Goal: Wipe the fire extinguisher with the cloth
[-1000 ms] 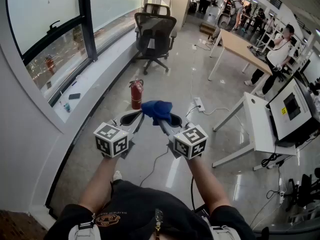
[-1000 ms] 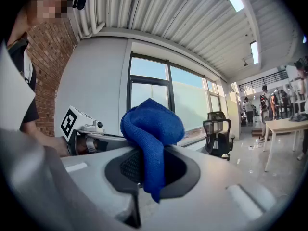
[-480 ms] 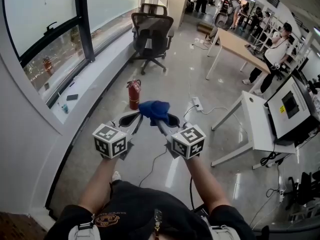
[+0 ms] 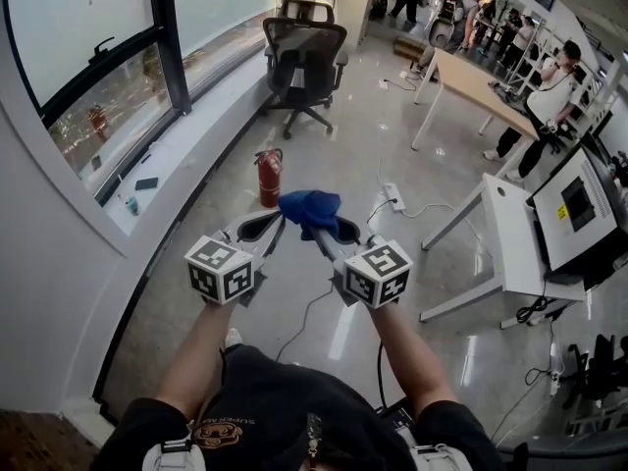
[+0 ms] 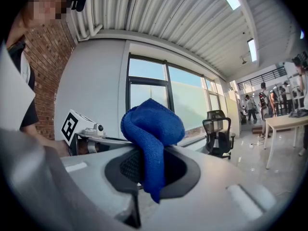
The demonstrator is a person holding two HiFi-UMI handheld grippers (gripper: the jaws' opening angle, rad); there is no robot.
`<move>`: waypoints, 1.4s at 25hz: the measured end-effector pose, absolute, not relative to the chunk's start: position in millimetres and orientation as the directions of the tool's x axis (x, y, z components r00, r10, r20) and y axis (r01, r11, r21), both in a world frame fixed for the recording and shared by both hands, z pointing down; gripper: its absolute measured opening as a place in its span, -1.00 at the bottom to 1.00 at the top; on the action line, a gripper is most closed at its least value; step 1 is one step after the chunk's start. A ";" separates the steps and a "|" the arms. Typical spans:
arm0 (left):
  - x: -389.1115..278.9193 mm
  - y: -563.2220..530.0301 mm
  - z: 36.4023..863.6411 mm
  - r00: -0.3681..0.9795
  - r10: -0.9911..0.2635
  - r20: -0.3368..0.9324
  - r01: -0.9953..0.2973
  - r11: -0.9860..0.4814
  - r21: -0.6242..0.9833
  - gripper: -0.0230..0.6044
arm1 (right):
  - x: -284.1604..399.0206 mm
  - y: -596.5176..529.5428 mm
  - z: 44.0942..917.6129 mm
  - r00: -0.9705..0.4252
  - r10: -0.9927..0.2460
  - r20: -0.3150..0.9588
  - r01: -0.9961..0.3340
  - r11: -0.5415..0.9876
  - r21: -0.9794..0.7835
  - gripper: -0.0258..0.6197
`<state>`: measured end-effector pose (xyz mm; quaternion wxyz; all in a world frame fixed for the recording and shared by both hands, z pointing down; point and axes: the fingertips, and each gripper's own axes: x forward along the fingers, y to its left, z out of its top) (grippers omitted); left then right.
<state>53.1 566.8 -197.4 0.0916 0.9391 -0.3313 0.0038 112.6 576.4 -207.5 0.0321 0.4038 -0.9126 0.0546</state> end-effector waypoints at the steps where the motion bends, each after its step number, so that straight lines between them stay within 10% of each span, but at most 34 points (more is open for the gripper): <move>1: 52.4 563.7 -197.3 0.779 -0.623 0.073 -0.626 -0.763 0.161 -0.91 | 113.3 573.6 -208.5 -0.671 -0.735 0.098 -0.741 0.667 -0.074 -0.75; 35: -33.2 250.0 -83.6 0.754 -0.605 0.256 -0.656 -0.711 0.252 -0.91 | 71.3 256.8 -104.0 -0.543 -0.764 0.350 -0.832 0.545 -0.101 -0.75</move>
